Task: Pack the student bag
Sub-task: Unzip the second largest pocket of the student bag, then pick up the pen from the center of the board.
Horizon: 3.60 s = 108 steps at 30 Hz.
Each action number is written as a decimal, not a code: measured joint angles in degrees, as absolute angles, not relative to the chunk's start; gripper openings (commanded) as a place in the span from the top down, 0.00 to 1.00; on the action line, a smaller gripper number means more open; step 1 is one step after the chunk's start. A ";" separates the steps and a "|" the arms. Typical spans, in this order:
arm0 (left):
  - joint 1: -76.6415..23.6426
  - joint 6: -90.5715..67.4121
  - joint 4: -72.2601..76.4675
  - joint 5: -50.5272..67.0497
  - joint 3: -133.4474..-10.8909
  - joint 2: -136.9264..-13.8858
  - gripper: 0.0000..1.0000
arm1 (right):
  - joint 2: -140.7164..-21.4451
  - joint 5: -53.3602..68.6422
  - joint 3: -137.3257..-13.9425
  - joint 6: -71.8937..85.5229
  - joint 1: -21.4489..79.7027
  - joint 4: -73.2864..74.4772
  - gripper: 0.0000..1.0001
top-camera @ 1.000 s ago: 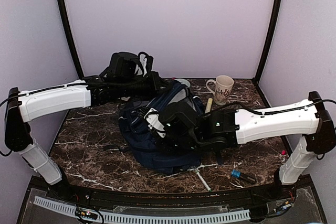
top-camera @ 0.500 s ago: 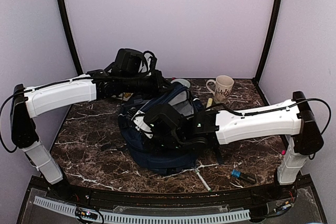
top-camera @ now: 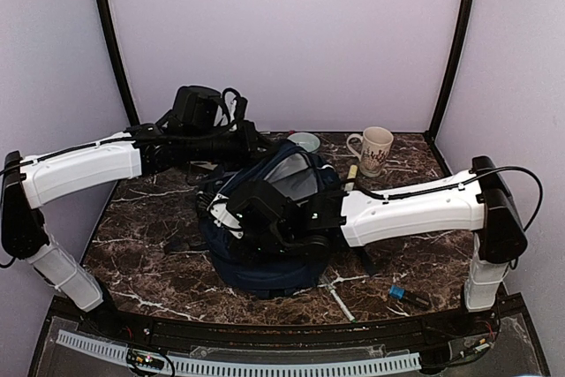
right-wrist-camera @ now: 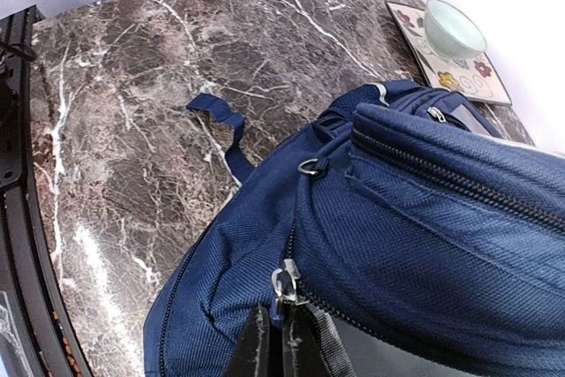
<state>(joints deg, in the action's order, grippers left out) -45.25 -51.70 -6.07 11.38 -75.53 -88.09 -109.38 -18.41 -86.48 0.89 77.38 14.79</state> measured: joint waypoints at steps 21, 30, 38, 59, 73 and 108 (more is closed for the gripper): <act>-45.15 -38.65 2.55 9.08 -57.43 -75.40 1.00 | -91.77 -17.34 -67.20 4.03 78.81 12.67 0.38; -45.15 -37.56 5.08 8.97 -55.96 -77.82 1.00 | -80.71 -18.85 -60.66 10.85 68.66 18.22 0.38; -44.95 -35.70 5.52 10.09 -56.31 -80.38 1.00 | -75.44 -16.75 -56.77 15.42 57.28 24.32 0.37; -44.73 -34.26 4.93 12.23 -57.28 -82.54 1.00 | -74.00 -7.18 -53.01 19.66 39.88 31.68 0.36; -44.73 -34.04 4.14 12.23 -57.28 -82.54 1.00 | -75.31 -6.57 -52.47 25.56 36.95 38.50 0.33; -44.45 -32.73 -2.44 8.01 -55.00 -76.16 1.00 | -115.18 -10.81 -87.77 43.11 30.09 34.79 0.39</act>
<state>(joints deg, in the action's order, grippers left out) -44.45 -32.73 -2.44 8.01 -55.00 -76.16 -115.18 -10.81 -87.77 43.11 30.09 34.79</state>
